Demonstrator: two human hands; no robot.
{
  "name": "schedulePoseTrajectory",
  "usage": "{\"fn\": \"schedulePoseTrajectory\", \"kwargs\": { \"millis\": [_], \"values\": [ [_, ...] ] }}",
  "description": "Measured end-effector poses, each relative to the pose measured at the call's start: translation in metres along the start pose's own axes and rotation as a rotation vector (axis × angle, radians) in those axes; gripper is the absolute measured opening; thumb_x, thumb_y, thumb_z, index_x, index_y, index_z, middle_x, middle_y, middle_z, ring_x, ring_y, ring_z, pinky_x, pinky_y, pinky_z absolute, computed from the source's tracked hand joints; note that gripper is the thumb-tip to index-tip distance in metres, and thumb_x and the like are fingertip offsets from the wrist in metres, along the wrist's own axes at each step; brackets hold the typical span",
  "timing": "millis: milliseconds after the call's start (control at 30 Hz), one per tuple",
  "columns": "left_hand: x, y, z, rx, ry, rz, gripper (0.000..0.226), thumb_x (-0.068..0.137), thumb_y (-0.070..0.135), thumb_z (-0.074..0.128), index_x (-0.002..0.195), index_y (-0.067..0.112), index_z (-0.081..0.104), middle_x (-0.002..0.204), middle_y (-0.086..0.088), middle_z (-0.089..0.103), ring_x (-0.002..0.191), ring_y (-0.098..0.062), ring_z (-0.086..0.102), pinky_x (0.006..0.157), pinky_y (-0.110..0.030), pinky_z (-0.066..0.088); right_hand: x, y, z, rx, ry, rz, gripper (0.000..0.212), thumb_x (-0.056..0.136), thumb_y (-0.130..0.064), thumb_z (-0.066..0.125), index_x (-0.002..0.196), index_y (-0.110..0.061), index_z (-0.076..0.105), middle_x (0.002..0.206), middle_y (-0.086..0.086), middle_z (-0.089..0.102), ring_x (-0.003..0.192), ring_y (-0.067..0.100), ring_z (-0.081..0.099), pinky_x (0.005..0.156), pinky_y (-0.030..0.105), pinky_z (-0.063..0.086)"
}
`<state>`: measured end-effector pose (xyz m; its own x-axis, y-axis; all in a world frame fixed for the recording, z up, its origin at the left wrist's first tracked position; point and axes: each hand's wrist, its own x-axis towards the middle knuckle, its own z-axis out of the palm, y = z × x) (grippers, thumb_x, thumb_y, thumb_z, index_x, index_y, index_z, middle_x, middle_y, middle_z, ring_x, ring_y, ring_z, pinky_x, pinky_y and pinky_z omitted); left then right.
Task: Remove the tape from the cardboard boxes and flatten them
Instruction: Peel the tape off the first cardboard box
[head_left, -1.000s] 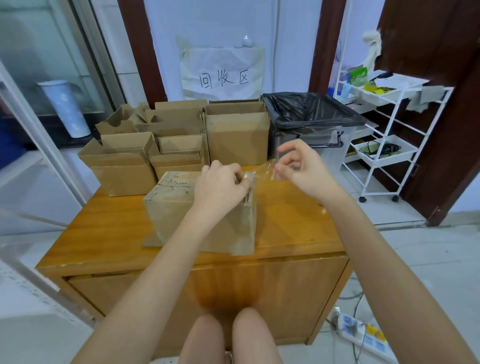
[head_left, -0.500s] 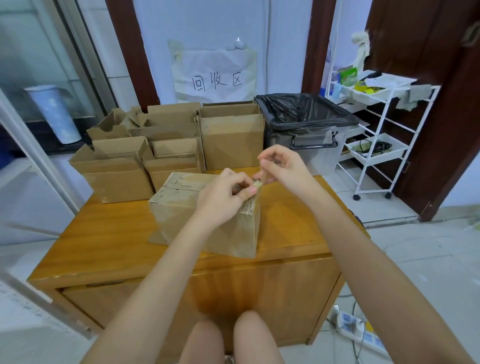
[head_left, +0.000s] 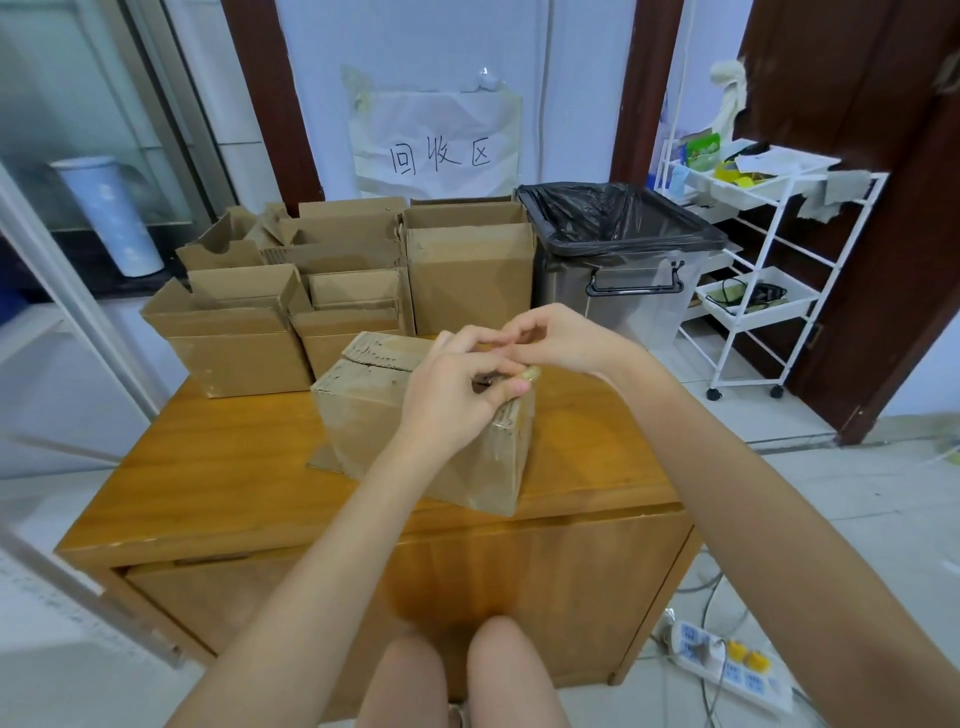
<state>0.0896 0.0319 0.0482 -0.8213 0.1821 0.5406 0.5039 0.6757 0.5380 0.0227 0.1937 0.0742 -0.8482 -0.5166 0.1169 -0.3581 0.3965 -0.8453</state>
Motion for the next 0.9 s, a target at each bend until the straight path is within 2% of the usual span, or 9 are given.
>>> {"fn": "schedulePoseTrajectory", "kwargs": {
  "millis": [67,133,233,400,500,600,733,800,900],
  "values": [
    [0.0,-0.001,0.001,-0.02,0.047,-0.001,0.017,0.076,0.033,0.078,0.091,0.025,0.078,0.106,0.021,0.061,0.097,-0.004,0.043,0.079,-0.016,0.034,-0.005,0.005,-0.002,0.063,-0.068,0.03,0.022,0.084,-0.03,0.066,0.094,-0.011,0.073,0.108,0.013,0.068,0.097,0.016,0.062,0.089,0.03,0.048],
    [0.0,0.0,0.001,-0.045,0.078,-0.012,0.017,0.074,0.032,0.08,0.088,0.023,0.078,0.1,0.019,0.064,0.097,-0.005,0.045,0.08,-0.009,0.031,-0.011,0.011,-0.004,0.214,-0.106,0.038,0.02,0.095,-0.017,0.054,0.107,-0.011,0.069,0.12,0.009,0.065,0.112,0.016,0.06,0.095,0.029,0.048],
    [0.0,0.0,0.002,-0.085,0.139,-0.01,0.016,0.071,0.031,0.082,0.084,0.022,0.077,0.084,0.015,0.065,0.097,-0.01,0.05,0.081,-0.015,0.037,-0.025,0.023,-0.007,0.303,0.0,0.0,0.025,0.097,-0.006,0.048,0.112,-0.013,0.067,0.126,0.003,0.062,0.121,0.014,0.056,0.099,0.03,0.046],
    [-0.001,0.002,0.001,-0.082,0.117,-0.005,0.017,0.073,0.032,0.08,0.086,0.023,0.073,0.08,0.016,0.065,0.089,-0.005,0.055,0.079,-0.019,0.044,-0.044,0.032,-0.005,0.19,0.118,-0.165,0.022,0.087,-0.018,0.067,0.108,-0.012,0.069,0.121,0.005,0.063,0.117,0.015,0.058,0.098,0.031,0.048],
    [-0.001,0.004,0.0,-0.114,0.103,-0.06,0.029,0.076,0.034,0.079,0.097,0.028,0.06,0.078,0.018,0.063,0.085,0.001,0.058,0.077,-0.01,0.04,-0.041,0.028,-0.001,0.014,0.146,-0.172,0.022,0.085,-0.018,0.069,0.107,-0.014,0.069,0.11,-0.002,0.062,0.108,0.009,0.059,0.094,0.026,0.048],
    [0.0,0.005,-0.002,-0.08,0.042,-0.071,0.038,0.08,0.036,0.074,0.114,0.022,0.063,0.086,0.013,0.065,0.091,-0.005,0.058,0.081,-0.021,0.042,-0.037,0.024,0.002,-0.128,0.157,-0.245,0.015,0.089,-0.011,0.066,0.103,-0.015,0.069,0.102,-0.006,0.062,0.099,0.001,0.057,0.088,0.015,0.045],
    [0.004,0.004,-0.005,0.009,-0.023,-0.044,0.027,0.082,0.039,0.072,0.104,0.023,0.071,0.091,0.009,0.06,0.092,-0.008,0.05,0.078,-0.025,0.043,-0.034,0.029,0.01,-0.09,0.258,-0.266,0.014,0.089,-0.003,0.063,0.095,-0.014,0.068,0.095,-0.007,0.065,0.097,0.004,0.056,0.089,0.017,0.045],
    [0.005,0.004,-0.005,-0.03,-0.009,-0.052,0.019,0.082,0.035,0.073,0.097,0.023,0.071,0.09,0.008,0.062,0.091,-0.009,0.054,0.078,-0.026,0.044,-0.034,0.031,0.016,-0.006,0.309,-0.278,0.017,0.088,0.001,0.063,0.093,-0.015,0.067,0.092,-0.004,0.066,0.096,0.009,0.061,0.091,0.021,0.047],
    [0.006,0.002,0.0,-0.069,0.059,-0.05,0.015,0.081,0.028,0.075,0.094,0.019,0.074,0.085,0.002,0.063,0.086,-0.014,0.058,0.077,-0.033,0.047,-0.032,0.031,0.023,0.081,0.381,-0.295,0.021,0.086,0.003,0.065,0.093,-0.016,0.068,0.091,-0.005,0.068,0.092,0.004,0.064,0.088,0.02,0.05]
  ]
}}
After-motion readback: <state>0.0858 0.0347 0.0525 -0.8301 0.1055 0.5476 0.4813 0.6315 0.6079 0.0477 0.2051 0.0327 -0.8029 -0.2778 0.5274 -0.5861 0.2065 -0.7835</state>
